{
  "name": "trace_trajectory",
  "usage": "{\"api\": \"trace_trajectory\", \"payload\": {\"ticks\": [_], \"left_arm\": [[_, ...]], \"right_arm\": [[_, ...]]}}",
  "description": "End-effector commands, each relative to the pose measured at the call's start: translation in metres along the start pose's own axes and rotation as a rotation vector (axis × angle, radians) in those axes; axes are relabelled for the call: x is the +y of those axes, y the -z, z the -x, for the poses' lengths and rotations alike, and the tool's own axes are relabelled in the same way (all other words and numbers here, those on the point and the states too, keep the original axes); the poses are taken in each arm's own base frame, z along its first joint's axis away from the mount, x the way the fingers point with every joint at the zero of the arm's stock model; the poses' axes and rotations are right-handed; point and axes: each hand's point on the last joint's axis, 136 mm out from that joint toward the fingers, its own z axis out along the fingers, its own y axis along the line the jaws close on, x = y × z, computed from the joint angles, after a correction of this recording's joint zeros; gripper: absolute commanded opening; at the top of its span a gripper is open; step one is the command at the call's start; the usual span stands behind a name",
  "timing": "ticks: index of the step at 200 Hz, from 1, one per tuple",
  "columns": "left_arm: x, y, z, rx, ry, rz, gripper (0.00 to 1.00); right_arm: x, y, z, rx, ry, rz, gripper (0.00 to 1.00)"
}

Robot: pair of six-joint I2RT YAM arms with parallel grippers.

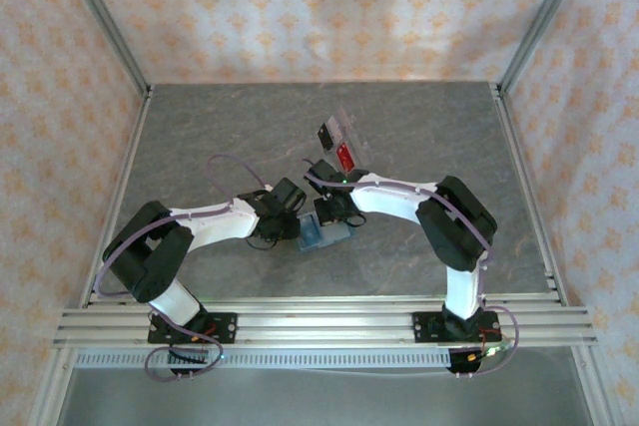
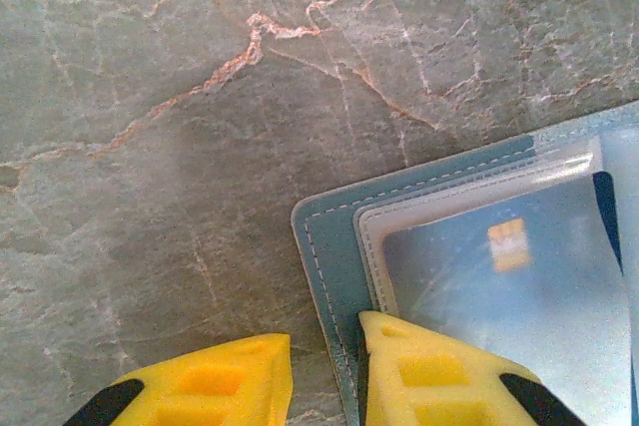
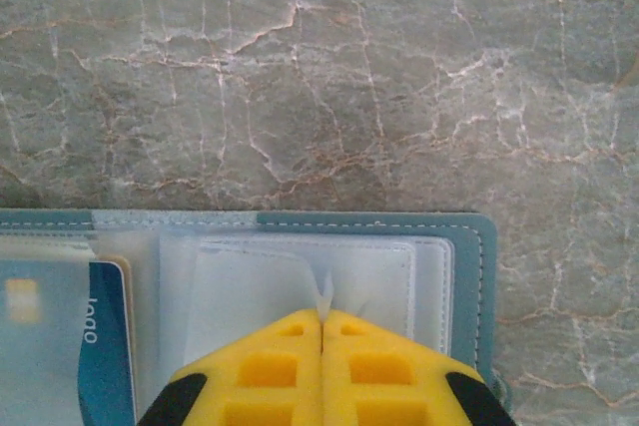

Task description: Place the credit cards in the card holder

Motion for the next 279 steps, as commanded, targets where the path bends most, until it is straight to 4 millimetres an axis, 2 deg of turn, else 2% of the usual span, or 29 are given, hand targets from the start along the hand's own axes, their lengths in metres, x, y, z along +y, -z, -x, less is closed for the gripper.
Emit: {"api": "trace_trajectory", "payload": {"ticks": [1,66,97,133,146,168,212,279], "left_arm": [[0.023,-0.037,-0.027,0.066,0.005,0.067,0.24],[0.022,-0.038,-0.026,0.067,0.001,0.064,0.24],[0.022,-0.038,-0.027,0.067,0.000,0.063,0.24],[0.022,-0.038,-0.026,0.066,0.001,0.062,0.24],[0.022,-0.038,-0.026,0.065,0.001,0.061,0.24],[0.022,-0.038,-0.026,0.064,0.001,0.061,0.24],[0.021,-0.033,-0.025,0.052,0.003,0.055,0.24],[0.022,-0.025,-0.021,0.029,0.004,0.052,0.26]], "right_arm": [[0.010,0.024,0.002,0.010,-0.005,0.036,0.00],[0.039,0.035,0.014,0.014,-0.050,0.175,0.00],[0.054,0.033,0.012,0.045,-0.105,0.262,0.00],[0.063,0.032,0.014,0.077,-0.214,0.374,0.12],[0.062,0.034,0.017,0.074,-0.241,0.399,0.21],[0.066,0.036,0.020,0.083,-0.289,0.467,0.27],[0.072,0.029,0.018,0.113,-0.360,0.540,0.30],[0.084,0.053,0.036,0.070,-0.450,0.708,0.42]]}}
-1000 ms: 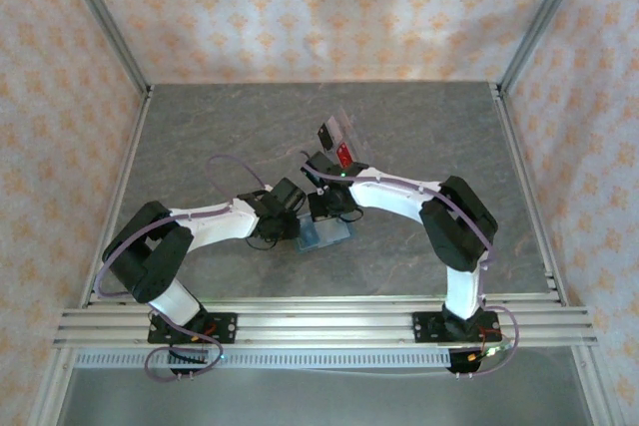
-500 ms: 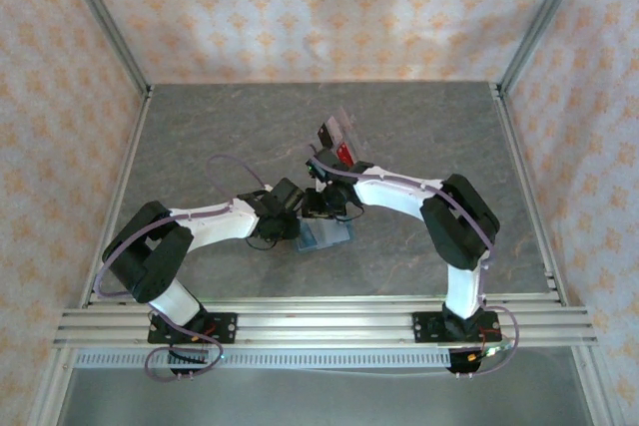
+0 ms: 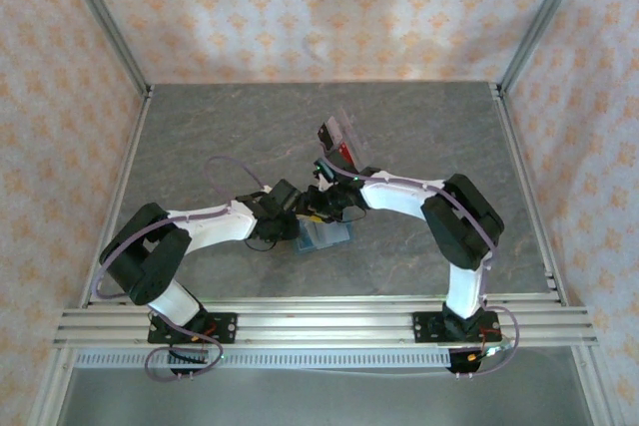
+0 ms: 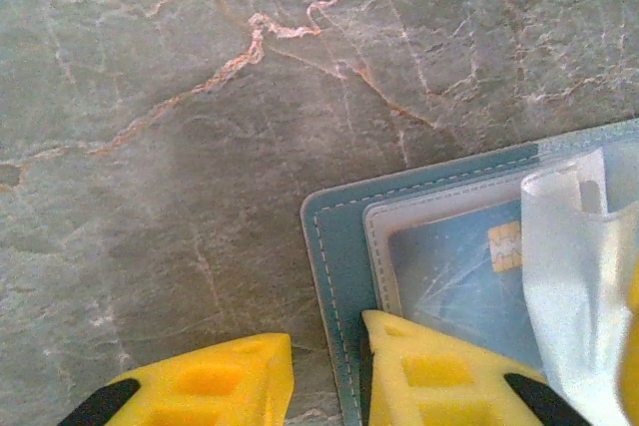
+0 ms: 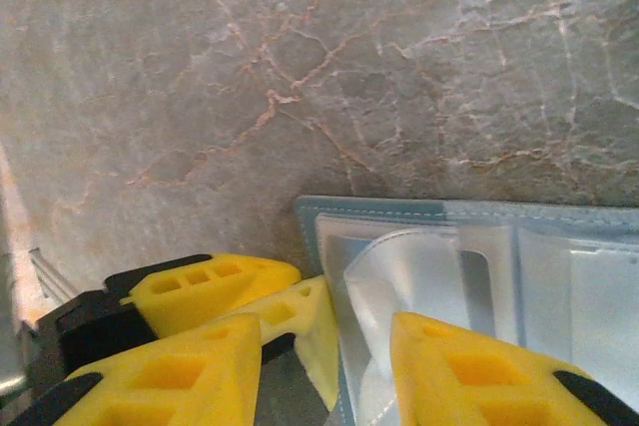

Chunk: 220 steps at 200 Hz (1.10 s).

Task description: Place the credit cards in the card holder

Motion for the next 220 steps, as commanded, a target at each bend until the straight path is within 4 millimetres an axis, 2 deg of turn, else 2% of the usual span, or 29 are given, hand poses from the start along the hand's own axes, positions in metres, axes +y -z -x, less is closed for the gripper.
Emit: {"api": "trace_trajectory", "payload": {"ticks": [1,21,49,78,116,131,146,179,197,220], "left_arm": [[0.022,-0.025,-0.021,0.046,0.002,0.069,0.26],[0.026,-0.021,-0.020,0.036,0.005,0.085,0.27],[0.026,-0.016,-0.018,0.028,0.010,0.083,0.29],[0.029,-0.005,-0.016,0.008,0.016,0.086,0.32],[0.041,0.009,-0.018,-0.020,0.027,0.100,0.35],[0.042,0.014,-0.018,-0.031,0.028,0.090,0.38],[0.041,0.019,-0.018,-0.035,0.025,0.078,0.38],[0.037,0.035,-0.016,-0.053,0.024,0.034,0.41],[0.031,0.045,-0.013,-0.062,0.015,-0.007,0.44],[0.018,0.056,-0.007,-0.062,-0.004,-0.049,0.48]], "right_arm": [[0.032,0.017,0.008,-0.034,-0.019,0.142,0.42],[0.036,0.015,0.010,-0.032,-0.042,0.178,0.44],[0.029,0.007,0.013,-0.039,-0.053,0.154,0.42],[0.031,0.008,0.015,-0.054,-0.049,0.151,0.42],[0.032,0.034,0.019,-0.118,0.014,0.063,0.42],[0.021,0.044,0.021,-0.142,0.032,-0.022,0.41],[0.003,0.047,0.019,-0.139,0.034,-0.132,0.37],[-0.019,0.040,0.011,-0.119,0.019,-0.209,0.21],[-0.016,0.029,0.006,-0.097,0.047,-0.232,0.14],[-0.015,0.005,-0.003,-0.039,0.060,-0.246,0.08]]}}
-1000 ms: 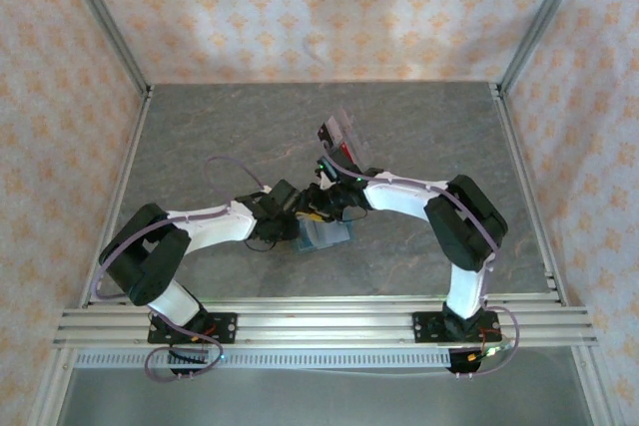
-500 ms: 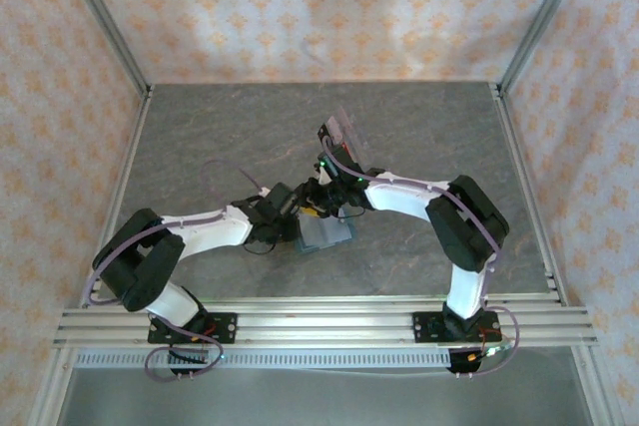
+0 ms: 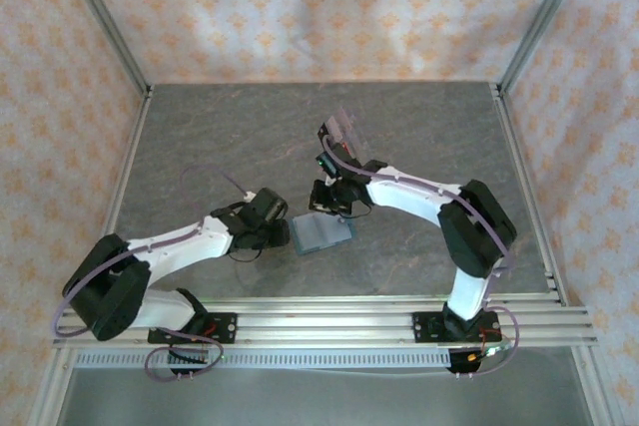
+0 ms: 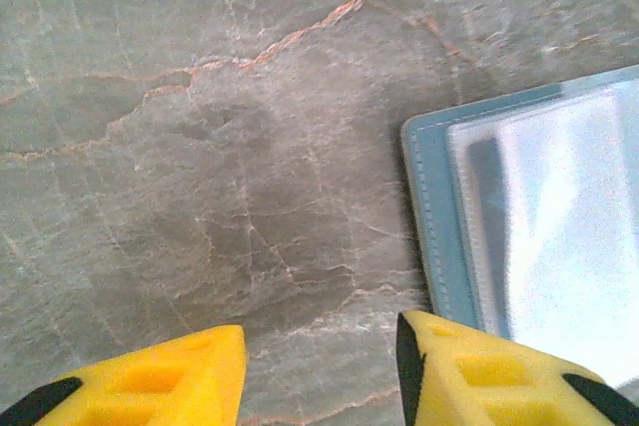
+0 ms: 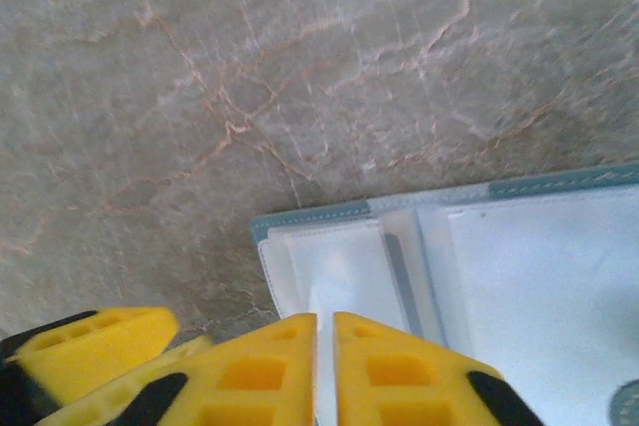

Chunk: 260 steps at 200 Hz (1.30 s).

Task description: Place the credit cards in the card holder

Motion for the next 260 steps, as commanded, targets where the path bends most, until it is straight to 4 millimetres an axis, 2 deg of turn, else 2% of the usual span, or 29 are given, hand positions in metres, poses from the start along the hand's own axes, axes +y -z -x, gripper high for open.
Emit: {"api": "trace_trajectory", "payload": {"ticks": [1,25,58,72,86,102,114,136,160,182,220,260], "left_arm": [[-0.004,0.011,0.003,0.016,-0.026,-0.009,0.48],[-0.009,0.017,0.010,0.001,-0.010,-0.016,0.48],[-0.011,0.019,0.017,-0.013,0.019,-0.004,0.50],[-0.013,0.019,0.018,-0.011,0.028,0.000,0.51],[-0.015,0.017,0.018,-0.002,0.034,-0.001,0.51],[-0.017,0.014,0.019,0.007,0.034,-0.001,0.51],[-0.021,0.011,0.018,0.020,0.026,-0.006,0.51],[-0.028,0.005,0.018,0.044,0.002,-0.016,0.51],[-0.035,0.000,0.021,0.060,-0.031,-0.002,0.51],[-0.040,-0.005,0.025,0.076,-0.061,0.011,0.51],[-0.039,-0.023,0.021,0.110,-0.091,0.047,0.49],[-0.029,-0.037,0.011,0.130,-0.092,0.073,0.47]], "right_arm": [[-0.002,-0.022,-0.012,0.049,0.034,-0.067,0.07],[-0.006,-0.041,-0.019,0.073,0.051,-0.094,0.06],[-0.022,-0.053,-0.026,0.089,0.079,-0.140,0.05],[-0.018,-0.048,-0.025,0.083,0.102,-0.125,0.05],[-0.007,-0.033,-0.019,0.052,0.129,-0.093,0.08],[0.007,-0.006,-0.004,0.003,0.147,-0.055,0.13],[0.009,0.011,0.009,-0.028,0.148,-0.058,0.17],[-0.003,0.036,0.038,-0.075,0.131,-0.125,0.22],[-0.018,0.056,0.069,-0.133,0.128,-0.189,0.23],[-0.033,0.071,0.094,-0.181,0.135,-0.263,0.28],[-0.053,0.086,0.133,-0.239,0.171,-0.428,0.33],[-0.061,0.080,0.162,-0.217,0.214,-0.531,0.32]]}}
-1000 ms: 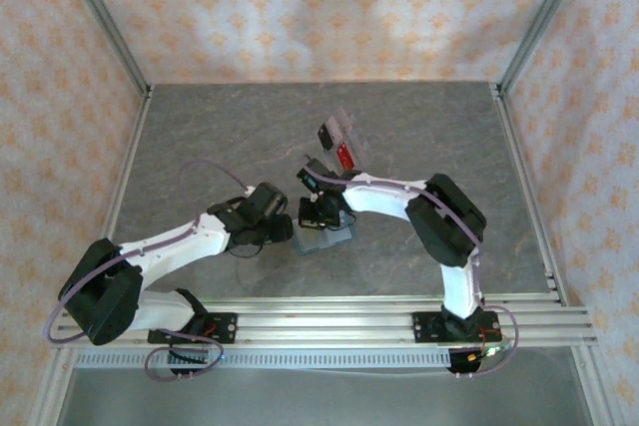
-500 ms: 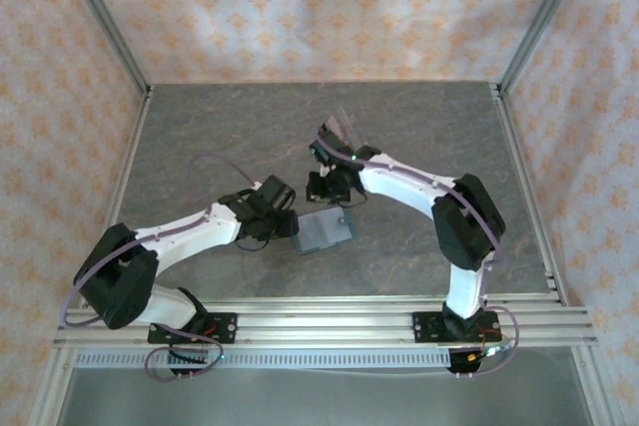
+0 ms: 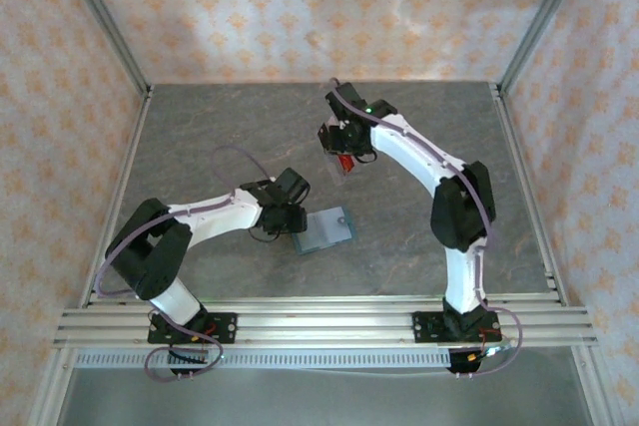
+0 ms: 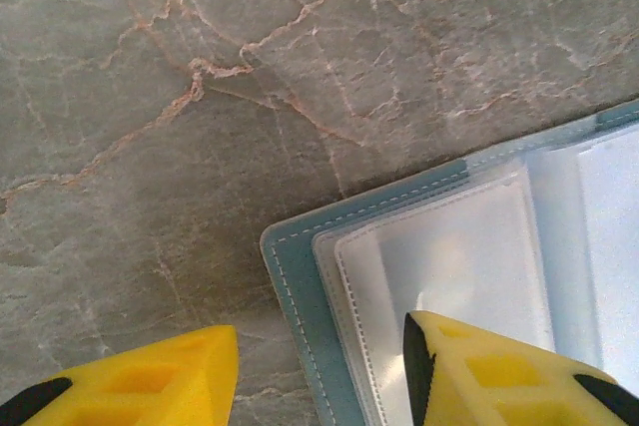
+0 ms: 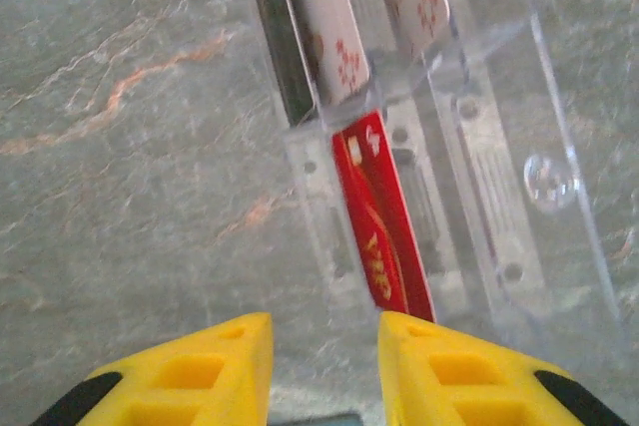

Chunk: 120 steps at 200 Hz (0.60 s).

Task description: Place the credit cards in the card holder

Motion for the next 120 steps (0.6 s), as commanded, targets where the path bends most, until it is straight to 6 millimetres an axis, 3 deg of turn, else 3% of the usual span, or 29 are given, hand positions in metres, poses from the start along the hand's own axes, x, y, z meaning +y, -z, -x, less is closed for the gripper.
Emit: {"api": "trace_trajectory", "payload": {"ticks": [1,62,120], "left_arm": [[0.007,-0.007,-0.007,0.011,-0.025,0.025,0.46],[0.016,-0.015,-0.020,0.020,-0.006,0.039,0.43],[0.012,-0.019,-0.024,0.023,-0.012,0.041,0.43]], "right_arm": [[-0.025,-0.011,0.001,0.052,0.076,-0.145,0.32],[-0.035,-0.035,0.008,0.104,0.112,-0.199,0.32],[-0.028,-0.050,0.000,0.148,0.119,-0.152,0.29]]}}
